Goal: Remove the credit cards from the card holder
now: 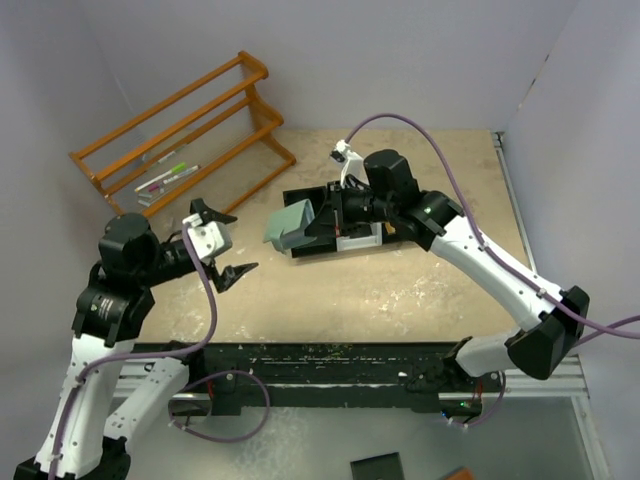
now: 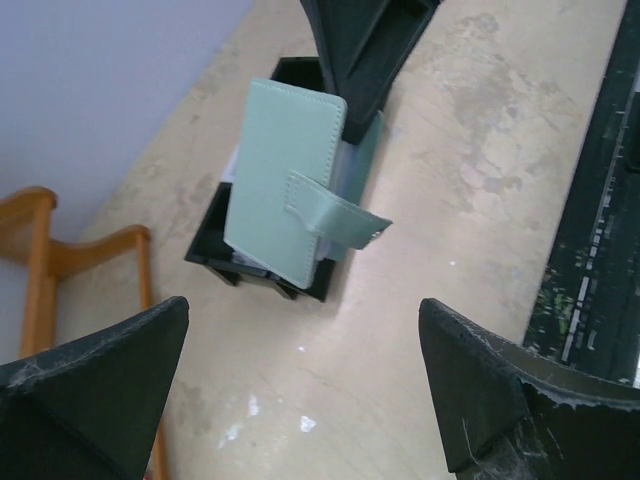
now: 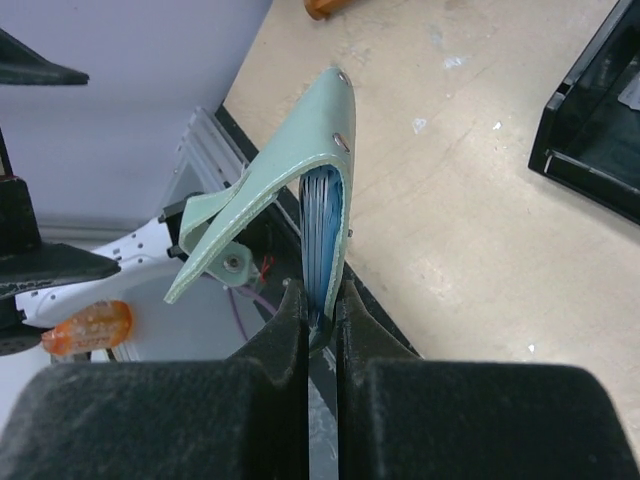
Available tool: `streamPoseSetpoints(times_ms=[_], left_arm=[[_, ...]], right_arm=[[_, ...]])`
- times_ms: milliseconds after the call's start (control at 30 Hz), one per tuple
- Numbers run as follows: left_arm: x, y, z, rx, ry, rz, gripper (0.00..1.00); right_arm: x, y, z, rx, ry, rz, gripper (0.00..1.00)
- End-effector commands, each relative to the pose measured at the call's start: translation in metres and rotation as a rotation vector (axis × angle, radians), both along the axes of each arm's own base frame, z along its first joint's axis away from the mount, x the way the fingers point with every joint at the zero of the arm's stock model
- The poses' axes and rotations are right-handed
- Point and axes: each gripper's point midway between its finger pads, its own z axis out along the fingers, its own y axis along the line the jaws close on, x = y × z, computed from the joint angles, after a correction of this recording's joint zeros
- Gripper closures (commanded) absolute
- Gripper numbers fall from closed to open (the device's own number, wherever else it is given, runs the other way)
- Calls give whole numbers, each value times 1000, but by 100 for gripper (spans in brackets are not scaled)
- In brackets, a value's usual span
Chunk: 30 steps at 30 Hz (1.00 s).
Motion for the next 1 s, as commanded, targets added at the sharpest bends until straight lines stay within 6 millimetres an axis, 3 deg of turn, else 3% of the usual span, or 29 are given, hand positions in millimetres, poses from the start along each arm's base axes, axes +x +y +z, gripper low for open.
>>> streamPoseSetpoints(times_ms=[0, 133, 200, 267, 400, 533, 767, 900, 967], left_arm=[[27, 1, 9, 31, -154, 19, 1], [16, 3, -29, 119, -185, -43, 1], [12, 4, -36, 146, -231, -63, 1], [11, 4, -31, 141, -271, -65, 1], [19, 6, 5, 49, -359, 13, 0], [23, 3, 19, -20, -367, 32, 8], [17, -16, -3, -33, -195, -95, 16], [18, -15, -3, -22, -173, -89, 19], [25, -11, 5, -45, -185, -33, 27]], right_arm=[[-1, 8, 35, 75, -12, 0, 100], [-7, 14, 49, 129, -2, 33, 100], [-12, 16, 58, 167, 4, 59, 100], [-18, 18, 65, 195, 9, 87, 100], [-21, 20, 64, 201, 16, 114, 100], [-26, 22, 61, 217, 26, 145, 100], [-34, 27, 63, 241, 34, 181, 100], [-34, 26, 61, 230, 37, 171, 100], [-34, 26, 59, 223, 39, 170, 100]])
